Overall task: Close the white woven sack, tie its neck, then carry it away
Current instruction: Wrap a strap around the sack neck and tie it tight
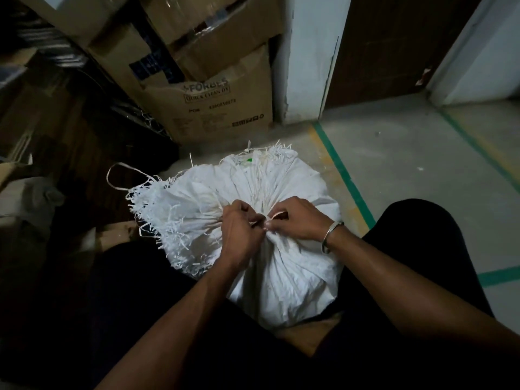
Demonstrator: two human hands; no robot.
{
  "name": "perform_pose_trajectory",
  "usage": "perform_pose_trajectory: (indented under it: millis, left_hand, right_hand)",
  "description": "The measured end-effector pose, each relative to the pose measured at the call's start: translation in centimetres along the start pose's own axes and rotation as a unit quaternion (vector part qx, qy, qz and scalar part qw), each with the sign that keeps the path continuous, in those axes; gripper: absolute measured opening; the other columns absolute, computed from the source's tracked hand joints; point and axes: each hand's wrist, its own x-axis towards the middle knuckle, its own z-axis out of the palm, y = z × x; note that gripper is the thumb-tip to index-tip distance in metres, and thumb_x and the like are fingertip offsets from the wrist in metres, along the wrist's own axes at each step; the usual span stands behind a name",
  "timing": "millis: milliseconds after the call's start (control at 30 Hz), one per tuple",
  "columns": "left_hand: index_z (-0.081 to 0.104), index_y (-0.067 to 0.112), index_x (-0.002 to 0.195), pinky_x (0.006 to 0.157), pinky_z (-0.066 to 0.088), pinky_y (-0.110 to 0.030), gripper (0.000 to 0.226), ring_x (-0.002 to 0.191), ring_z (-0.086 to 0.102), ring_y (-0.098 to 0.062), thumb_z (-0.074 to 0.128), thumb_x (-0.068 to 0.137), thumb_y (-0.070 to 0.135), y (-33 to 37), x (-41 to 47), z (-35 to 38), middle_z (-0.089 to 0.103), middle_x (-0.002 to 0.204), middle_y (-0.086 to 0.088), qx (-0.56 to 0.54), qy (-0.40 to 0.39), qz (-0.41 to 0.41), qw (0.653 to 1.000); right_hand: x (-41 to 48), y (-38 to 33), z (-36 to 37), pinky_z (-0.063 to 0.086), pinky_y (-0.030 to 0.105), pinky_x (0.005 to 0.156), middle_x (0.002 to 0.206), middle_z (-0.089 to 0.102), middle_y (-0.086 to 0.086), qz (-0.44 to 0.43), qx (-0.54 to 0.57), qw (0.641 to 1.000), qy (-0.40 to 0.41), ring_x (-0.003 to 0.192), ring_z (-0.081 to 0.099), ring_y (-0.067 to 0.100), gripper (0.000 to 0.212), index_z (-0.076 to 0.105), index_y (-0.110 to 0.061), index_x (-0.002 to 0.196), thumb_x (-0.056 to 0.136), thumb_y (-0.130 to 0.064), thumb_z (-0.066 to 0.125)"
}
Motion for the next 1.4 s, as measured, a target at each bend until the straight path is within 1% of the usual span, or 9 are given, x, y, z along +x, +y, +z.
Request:
perform_pose_trajectory:
  millis: [100, 267, 400, 600, 833, 900, 1000, 1233, 1400]
  left_hand:
    - [0.08, 0.01, 0.079, 0.085, 0.053, -0.045, 0.007, 0.098, 0.059, -0.026, 0.076, 0.077, 0.016, -0.4, 0.0, 0.3, 0.058, 0.093, 0.0, -0.009, -0.005, -0.01, 1.0]
    - [0.079, 0.012, 0.08, 0.084, 0.057, -0.046, 0.025, 0.094, 0.063, -0.023, 0.07, 0.069, 0.032, -0.6, 0.0, 0.5, 0.055, 0.089, 0.01, -0.028, -0.001, -0.037, 0.999]
    - [0.081, 0.014, 0.083, 0.084, 0.059, -0.042, 0.018, 0.095, 0.065, -0.023, 0.074, 0.072, 0.026, -0.7, 0.1, 0.4, 0.055, 0.091, 0.009, -0.045, -0.004, -0.043, 0.998]
    - [0.082, 0.011, 0.087, 0.081, 0.058, -0.031, 0.015, 0.091, 0.065, -0.019, 0.08, 0.074, 0.004, -0.6, 0.5, 0.1, 0.055, 0.096, 0.003, -0.099, -0.009, -0.074, 0.992]
    - [0.082, 0.012, 0.091, 0.089, 0.059, -0.033, 0.023, 0.098, 0.066, -0.022, 0.079, 0.072, -0.001, -0.2, 0.7, 0.0, 0.055, 0.1, 0.002, -0.145, -0.006, -0.102, 0.984]
    - [0.083, 0.014, 0.088, 0.088, 0.06, -0.036, 0.024, 0.096, 0.066, -0.02, 0.077, 0.071, -0.001, -0.3, 0.7, 0.1, 0.056, 0.099, 0.003, -0.148, -0.004, -0.107, 0.983]
    - [0.082, 0.014, 0.088, 0.082, 0.057, -0.028, 0.024, 0.095, 0.065, -0.017, 0.075, 0.072, -0.003, -0.3, 0.5, 0.0, 0.056, 0.099, 0.002, -0.152, -0.005, -0.108, 0.983]
    - [0.083, 0.014, 0.087, 0.081, 0.056, -0.027, 0.024, 0.094, 0.065, -0.017, 0.074, 0.072, -0.003, 0.0, 0.4, -0.1, 0.056, 0.096, 0.007, -0.159, -0.014, -0.116, 0.98]
    - [0.082, 0.006, 0.094, 0.065, 0.046, -0.008, 0.026, 0.084, 0.062, -0.008, 0.069, 0.076, -0.007, 0.3, 0.3, 0.3, 0.059, 0.096, 0.005, -0.135, -0.031, -0.102, 0.985]
  right_hand:
    - [0.5, 0.4, -0.1, 0.053, 0.039, 0.078, 0.089, 0.074, 0.012, 0.007, 0.013, 1.0, -0.028, 0.082, 0.067, 0.024, 0.031, 0.071, -0.001, 0.084, 0.096, -0.026, 0.057]
    - [1.0, 0.2, -0.7, 0.05, 0.031, 0.079, 0.096, 0.074, 0.001, 0.026, 0.01, 0.998, 0.053, 0.092, 0.066, 0.017, 0.007, 0.072, -0.017, 0.093, 0.086, -0.019, 0.072]
    - [1.3, 0.3, -1.0, 0.046, 0.027, 0.072, 0.084, 0.075, -0.002, -0.003, -0.052, 0.996, 0.076, 0.081, 0.066, 0.015, 0.01, 0.074, -0.018, 0.079, 0.08, -0.025, 0.081]
    - [0.1, -0.2, -0.8, 0.047, 0.036, 0.072, 0.09, 0.073, 0.003, -0.095, -0.154, 0.982, 0.059, 0.086, 0.065, 0.026, 0.011, 0.068, -0.017, 0.087, 0.089, -0.028, 0.069]
    - [-0.9, 0.4, 2.1, 0.026, 0.03, 0.065, 0.085, 0.066, 0.01, -0.043, -0.091, 0.969, 0.226, 0.085, 0.062, 0.036, 0.014, 0.048, -0.016, 0.087, 0.094, -0.012, 0.059]
    - [-0.9, 0.5, 2.2, 0.026, 0.029, 0.065, 0.084, 0.066, 0.009, -0.042, -0.093, 0.972, 0.212, 0.084, 0.062, 0.034, 0.015, 0.048, -0.015, 0.086, 0.094, -0.011, 0.06]
    - [-0.7, 0.5, 1.6, 0.03, 0.031, 0.065, 0.084, 0.068, 0.009, -0.069, -0.106, 0.977, 0.173, 0.084, 0.063, 0.032, 0.008, 0.055, -0.012, 0.088, 0.093, -0.012, 0.062]
    - [-0.7, 0.5, 1.3, 0.052, 0.04, 0.075, 0.086, 0.075, 0.006, -0.081, -0.068, 0.984, 0.144, 0.085, 0.068, 0.031, 0.007, 0.065, -0.011, 0.086, 0.09, -0.016, 0.068]
    - [-0.1, 0.3, 1.2, 0.054, 0.037, 0.08, 0.087, 0.076, 0.002, -0.037, -0.04, 0.992, 0.112, 0.086, 0.069, 0.023, 0.005, 0.074, -0.014, 0.083, 0.085, -0.018, 0.072]
